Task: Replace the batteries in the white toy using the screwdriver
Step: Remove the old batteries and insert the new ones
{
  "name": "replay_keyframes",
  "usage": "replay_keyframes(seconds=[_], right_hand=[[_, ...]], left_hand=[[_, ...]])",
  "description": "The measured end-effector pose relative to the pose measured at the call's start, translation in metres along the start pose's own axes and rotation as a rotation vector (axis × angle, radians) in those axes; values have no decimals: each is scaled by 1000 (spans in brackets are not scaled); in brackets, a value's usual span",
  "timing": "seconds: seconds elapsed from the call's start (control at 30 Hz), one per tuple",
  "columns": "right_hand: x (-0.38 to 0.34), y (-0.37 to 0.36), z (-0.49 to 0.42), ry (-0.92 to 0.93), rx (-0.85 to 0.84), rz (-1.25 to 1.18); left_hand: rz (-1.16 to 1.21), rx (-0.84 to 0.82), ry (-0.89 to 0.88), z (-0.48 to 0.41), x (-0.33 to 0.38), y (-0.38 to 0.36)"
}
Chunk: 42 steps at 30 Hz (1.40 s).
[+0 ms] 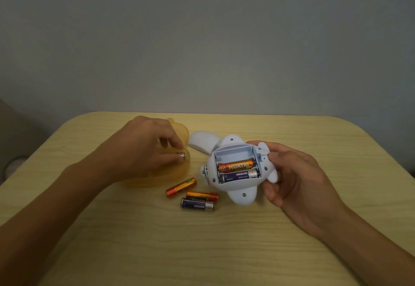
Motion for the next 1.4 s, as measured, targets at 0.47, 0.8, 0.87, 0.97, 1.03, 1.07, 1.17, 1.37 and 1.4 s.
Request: replay_keyframes(seconds=[0.47, 0.8, 0.87, 0.97, 1.03, 1.07, 1.17, 1.37, 1.4], right_hand=[[-2, -4, 2, 15, -36, 30], [-2, -6, 3, 18, -16, 63], [-3, -7, 4, 25, -8, 80], [-3, -5, 5, 33, 17, 101], [-3, -3, 5, 35, 28, 102], [-3, -3, 5, 38, 27, 99], [-4, -5, 5, 41, 24, 86], [-4, -2, 4, 38, 32, 46], [-4, -2, 4, 41, 36, 49]], left_hand=[[143, 80, -345, -37, 117, 5], [-83, -47, -443, -37, 132, -4], [-90, -66, -453, -37, 134, -5], [-57, -76, -459, -38, 135, -6], [-27, -65, -468, -37, 136, -5], [-14, -57, -472, -37, 136, -4], [17, -14, -455, -35, 131, 0], [388, 232, -273, -27, 100, 25], [466, 282, -237, -23, 92, 32]])
Point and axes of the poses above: each hand's wrist, its own z-axis away from the middle knuckle, its own y-axis out of the back of the hand, x = y × z, the point moved 10 cm from there along -z, towards the middle knuckle, and after that the axes turned 15 degrees about -y, right-handed, at the moved point
